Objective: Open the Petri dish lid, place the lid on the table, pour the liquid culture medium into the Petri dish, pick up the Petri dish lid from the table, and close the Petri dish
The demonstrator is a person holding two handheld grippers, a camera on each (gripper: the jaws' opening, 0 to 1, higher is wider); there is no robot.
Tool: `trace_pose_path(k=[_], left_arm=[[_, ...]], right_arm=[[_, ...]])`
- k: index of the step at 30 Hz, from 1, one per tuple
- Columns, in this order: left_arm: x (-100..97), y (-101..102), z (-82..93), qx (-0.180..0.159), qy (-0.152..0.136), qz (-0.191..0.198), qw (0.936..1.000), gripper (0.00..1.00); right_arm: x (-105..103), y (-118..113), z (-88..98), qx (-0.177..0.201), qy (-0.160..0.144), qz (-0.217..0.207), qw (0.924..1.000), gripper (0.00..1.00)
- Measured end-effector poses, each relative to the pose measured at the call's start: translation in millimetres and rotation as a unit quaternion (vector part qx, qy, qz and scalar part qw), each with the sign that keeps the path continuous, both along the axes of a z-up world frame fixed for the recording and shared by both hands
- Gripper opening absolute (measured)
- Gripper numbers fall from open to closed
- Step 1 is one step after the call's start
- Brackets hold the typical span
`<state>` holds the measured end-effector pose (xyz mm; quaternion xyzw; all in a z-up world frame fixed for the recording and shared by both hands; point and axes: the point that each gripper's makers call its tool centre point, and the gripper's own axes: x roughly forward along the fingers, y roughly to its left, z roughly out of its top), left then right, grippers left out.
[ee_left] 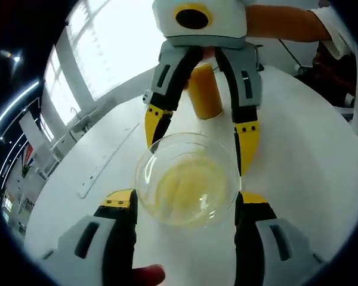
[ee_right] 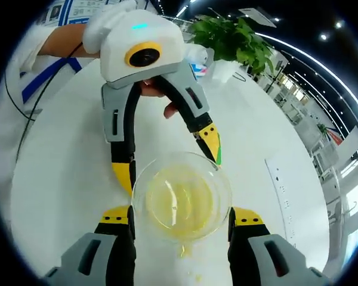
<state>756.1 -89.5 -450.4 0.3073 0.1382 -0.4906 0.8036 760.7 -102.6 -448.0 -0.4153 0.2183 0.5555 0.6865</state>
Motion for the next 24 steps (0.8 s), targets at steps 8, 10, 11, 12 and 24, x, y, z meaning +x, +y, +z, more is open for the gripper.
trace_pose_path(k=[8, 10, 11, 12, 24], left_arm=[[1.0, -0.6, -0.6, -0.004, 0.001, -0.005, 1.0000, 0.58], [1.5, -0.3, -1.5, -0.010, 0.007, -0.002, 0.9999, 0.58], [1.7, -0.3, -1.8, -0.012, 0.009, -0.001, 0.9999, 0.58], [1.7, -0.3, -2.1, -0.014, 0.011, -0.002, 0.9998, 0.58], [1.6, -2.3, -4.6, -0.027, 0.032, -0.003, 0.9991, 0.58]], right_arm=[[-0.3, -0.2, -2.8, 0.005, 0.010, -0.001, 0.9999, 0.58], [0.7, 0.6, -4.8, 0.003, 0.012, -0.001, 0.9999, 0.58], [1.1, 1.1, -6.1, 0.001, 0.013, -0.001, 0.9999, 0.58], [1.0, 1.1, -6.9, -0.001, 0.017, -0.004, 0.9999, 0.58], [-1.2, -3.1, -15.6, -0.018, 0.033, -0.010, 0.9992, 0.59]])
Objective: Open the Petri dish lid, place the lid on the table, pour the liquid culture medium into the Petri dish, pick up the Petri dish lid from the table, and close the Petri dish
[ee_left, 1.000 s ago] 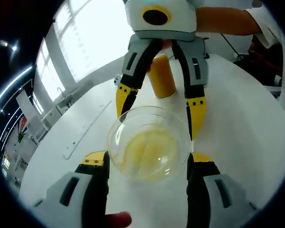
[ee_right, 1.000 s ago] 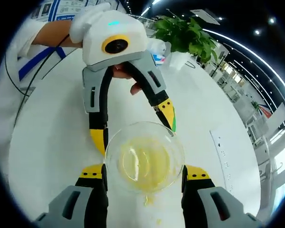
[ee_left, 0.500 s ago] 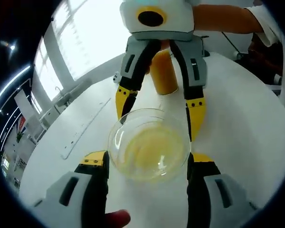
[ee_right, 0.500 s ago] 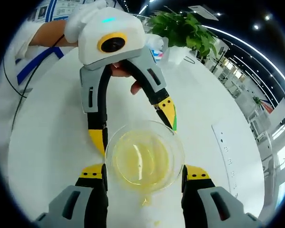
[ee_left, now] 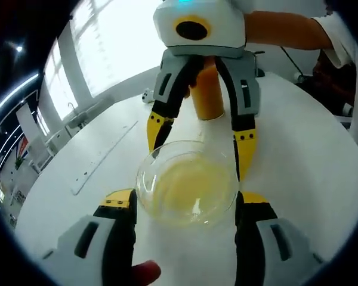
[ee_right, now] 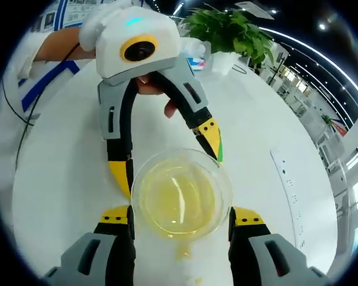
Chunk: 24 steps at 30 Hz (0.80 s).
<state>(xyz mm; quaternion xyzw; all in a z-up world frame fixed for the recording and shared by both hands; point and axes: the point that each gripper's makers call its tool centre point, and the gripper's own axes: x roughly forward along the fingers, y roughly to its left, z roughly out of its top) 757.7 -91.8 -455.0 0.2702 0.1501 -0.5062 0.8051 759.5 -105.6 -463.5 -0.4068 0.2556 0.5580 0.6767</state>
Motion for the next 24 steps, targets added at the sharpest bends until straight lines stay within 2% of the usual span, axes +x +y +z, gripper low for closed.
trace_pose_path(k=[2, 7, 14, 16, 18, 20, 22, 24], left_arm=[[0.4, -0.1, -0.5, -0.002, 0.002, 0.002, 1.0000, 0.57], [4.0, 1.0, -0.6, -0.005, 0.002, 0.007, 1.0000, 0.57], [7.2, 6.8, -1.7, -0.015, 0.009, 0.019, 0.9997, 0.56], [6.6, 9.6, -2.0, -0.019, 0.014, 0.022, 0.9995, 0.55], [0.9, 9.9, -6.5, -0.029, 0.040, 0.026, 0.9984, 0.53], [1.8, 11.3, -5.9, -0.031, 0.039, 0.030, 0.9983, 0.51], [2.6, 12.4, -6.7, -0.034, 0.048, 0.036, 0.9976, 0.51], [1.9, 11.9, -6.6, -0.034, 0.050, 0.036, 0.9975, 0.51]], right_arm=[[1.0, -2.9, -3.8, -0.009, -0.003, -0.003, 1.0000, 0.59], [5.1, -4.3, -1.2, -0.002, -0.005, -0.017, 0.9998, 0.58], [4.7, -5.1, 0.6, 0.002, -0.005, -0.016, 0.9999, 0.56], [2.5, -4.1, 2.8, 0.009, 0.001, -0.018, 0.9998, 0.55], [3.4, -5.0, 1.2, 0.009, 0.008, -0.028, 0.9995, 0.55], [4.4, -6.3, -0.9, 0.008, 0.017, -0.040, 0.9990, 0.55], [4.0, -8.9, -6.0, 0.010, 0.041, -0.069, 0.9967, 0.55], [5.3, -9.0, -8.3, 0.009, 0.039, -0.064, 0.9972, 0.55]])
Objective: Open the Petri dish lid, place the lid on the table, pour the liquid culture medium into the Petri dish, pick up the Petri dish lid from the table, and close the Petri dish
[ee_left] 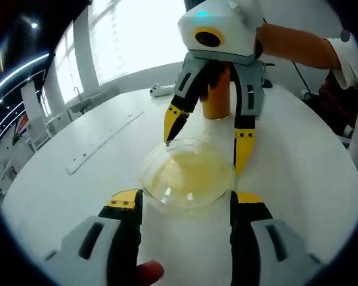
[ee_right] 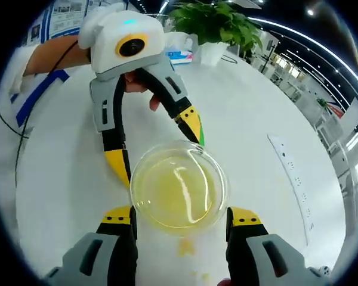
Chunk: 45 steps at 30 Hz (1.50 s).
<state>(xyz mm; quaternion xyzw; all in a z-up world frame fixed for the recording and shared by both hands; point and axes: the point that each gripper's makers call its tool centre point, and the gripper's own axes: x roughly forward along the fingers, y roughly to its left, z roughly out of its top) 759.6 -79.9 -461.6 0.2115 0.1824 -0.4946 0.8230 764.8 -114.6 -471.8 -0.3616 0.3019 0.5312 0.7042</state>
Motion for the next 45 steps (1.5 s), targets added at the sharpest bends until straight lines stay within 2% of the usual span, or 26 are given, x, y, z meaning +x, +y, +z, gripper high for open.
trace_pose_path(k=[5, 8, 13, 19, 22, 27, 29, 31, 32, 34, 37, 39, 42, 45], left_arm=[[0.7, 0.8, 2.2, 0.012, -0.009, -0.005, 0.9999, 0.50], [3.1, 1.8, 4.9, 0.004, -0.013, -0.001, 0.9999, 0.51], [3.0, 1.3, 3.7, 0.001, -0.008, 0.004, 1.0000, 0.51], [5.7, 3.9, 7.2, -0.021, 0.005, 0.015, 0.9997, 0.51], [3.8, 3.0, 6.7, -0.017, 0.004, 0.017, 0.9997, 0.50], [6.6, 6.6, 0.5, -0.008, -0.008, 0.012, 0.9999, 0.49], [8.1, 7.2, 2.0, -0.012, -0.020, 0.004, 0.9997, 0.50], [9.5, 9.2, 1.0, -0.019, -0.023, -0.002, 0.9996, 0.49], [9.8, 10.5, 0.2, -0.019, -0.024, -0.003, 0.9995, 0.49], [10.3, 10.2, 2.4, -0.026, -0.042, -0.013, 0.9987, 0.49], [11.5, 11.1, 0.3, -0.038, -0.031, -0.015, 0.9987, 0.48], [10.6, 9.3, 1.0, -0.043, -0.038, -0.022, 0.9981, 0.48], [5.7, 3.8, 3.6, -0.057, -0.031, -0.020, 0.9977, 0.48], [7.2, 5.4, 1.9, -0.055, -0.027, -0.015, 0.9980, 0.48]], right_arm=[[-1.1, -0.9, 2.2, 0.004, 0.004, -0.004, 1.0000, 0.54], [-0.9, -0.9, 9.0, 0.015, 0.003, -0.005, 0.9999, 0.52], [-0.4, -1.2, 10.8, 0.023, 0.009, -0.016, 0.9996, 0.50], [4.0, -2.5, 16.2, 0.036, 0.006, -0.027, 0.9990, 0.48], [5.8, -3.2, 15.3, 0.040, 0.008, -0.035, 0.9985, 0.48], [6.1, -3.4, 7.0, 0.051, -0.020, -0.023, 0.9982, 0.49], [8.0, 0.0, 5.6, 0.084, -0.018, -0.044, 0.9954, 0.51], [4.6, 3.0, 5.4, 0.109, -0.026, -0.043, 0.9928, 0.52], [5.0, 2.5, 5.4, 0.112, -0.043, -0.043, 0.9919, 0.52], [2.6, 2.0, 5.1, 0.130, -0.047, -0.054, 0.9889, 0.52], [0.8, -0.3, 6.2, 0.147, -0.058, -0.067, 0.9851, 0.52], [-0.9, -0.4, 5.5, 0.172, -0.035, -0.092, 0.9802, 0.51], [0.7, -4.4, 6.6, 0.203, -0.002, -0.116, 0.9723, 0.49], [1.9, -8.5, 7.1, 0.218, 0.012, -0.131, 0.9670, 0.47]])
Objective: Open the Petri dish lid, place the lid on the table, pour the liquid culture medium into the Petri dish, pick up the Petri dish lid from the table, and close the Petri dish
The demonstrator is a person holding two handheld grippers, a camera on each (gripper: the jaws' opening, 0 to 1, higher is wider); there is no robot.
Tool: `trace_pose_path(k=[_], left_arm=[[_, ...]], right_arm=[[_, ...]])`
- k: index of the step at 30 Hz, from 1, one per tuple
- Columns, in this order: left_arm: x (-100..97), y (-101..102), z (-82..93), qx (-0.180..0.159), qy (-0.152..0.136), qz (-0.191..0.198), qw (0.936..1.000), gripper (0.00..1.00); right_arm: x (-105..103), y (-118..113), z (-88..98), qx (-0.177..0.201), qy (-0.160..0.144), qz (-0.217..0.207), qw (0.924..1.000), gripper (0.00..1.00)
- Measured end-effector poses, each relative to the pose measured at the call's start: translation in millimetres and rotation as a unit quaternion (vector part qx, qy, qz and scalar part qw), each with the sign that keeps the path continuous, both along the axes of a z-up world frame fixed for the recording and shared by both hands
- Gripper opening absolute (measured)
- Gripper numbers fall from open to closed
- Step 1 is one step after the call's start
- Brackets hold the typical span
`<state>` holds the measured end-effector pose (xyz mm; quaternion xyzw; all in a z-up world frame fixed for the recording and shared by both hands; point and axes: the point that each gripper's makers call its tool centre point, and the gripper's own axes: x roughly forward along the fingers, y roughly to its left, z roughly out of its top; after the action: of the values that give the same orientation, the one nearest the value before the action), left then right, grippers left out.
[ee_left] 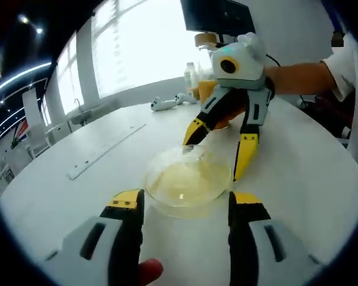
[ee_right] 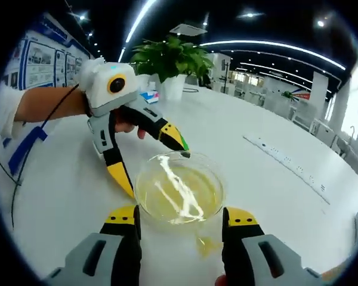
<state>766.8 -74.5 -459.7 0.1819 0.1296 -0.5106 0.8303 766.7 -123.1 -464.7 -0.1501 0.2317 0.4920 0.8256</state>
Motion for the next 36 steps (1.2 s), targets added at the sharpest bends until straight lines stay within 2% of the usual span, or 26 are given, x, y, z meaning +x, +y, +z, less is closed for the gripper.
trace_pose_path(k=[3, 5, 10, 14, 19, 21, 26, 30, 33, 36], left_arm=[[0.1, 1.5, -1.3, 0.003, 0.001, 0.002, 1.0000, 0.48], [-0.6, 2.7, -1.7, 0.003, 0.001, 0.002, 1.0000, 0.48], [-5.6, 0.9, 5.4, -0.006, 0.000, 0.003, 1.0000, 0.48], [-11.7, -2.2, 13.0, -0.012, -0.005, 0.004, 0.9999, 0.49], [-17.7, 3.8, 24.2, -0.029, -0.018, 0.024, 0.9991, 0.49], [-25.1, 6.0, 32.5, -0.048, -0.020, 0.032, 0.9982, 0.49], [-41.4, 12.7, 45.8, -0.060, -0.041, 0.053, 0.9959, 0.49], [-59.6, 15.3, 53.2, -0.077, -0.040, 0.072, 0.9936, 0.50], [-70.7, 17.3, 61.5, -0.092, -0.056, 0.094, 0.9897, 0.50], [-76.1, 24.5, 65.8, -0.093, -0.069, 0.109, 0.9872, 0.50]], right_arm=[[1.5, 0.7, 4.2, 0.003, -0.022, 0.002, 0.9998, 0.47], [2.4, 1.2, 4.4, 0.009, -0.012, -0.003, 0.9999, 0.47], [2.4, 0.6, 5.1, 0.006, -0.025, 0.000, 0.9997, 0.46], [-3.2, -0.2, 17.9, 0.027, -0.039, -0.003, 0.9989, 0.46], [-8.9, -3.8, 33.6, 0.042, -0.063, -0.009, 0.9971, 0.50], [-12.6, -6.1, 40.9, 0.050, -0.073, -0.014, 0.9960, 0.51], [-29.7, -14.7, 57.6, 0.062, -0.102, -0.016, 0.9928, 0.51], [-44.5, -21.6, 72.0, 0.086, -0.115, -0.018, 0.9895, 0.54], [-55.4, -27.6, 81.8, 0.099, -0.133, -0.015, 0.9860, 0.60], [-60.6, -33.8, 91.2, 0.113, -0.143, -0.020, 0.9831, 0.60]])
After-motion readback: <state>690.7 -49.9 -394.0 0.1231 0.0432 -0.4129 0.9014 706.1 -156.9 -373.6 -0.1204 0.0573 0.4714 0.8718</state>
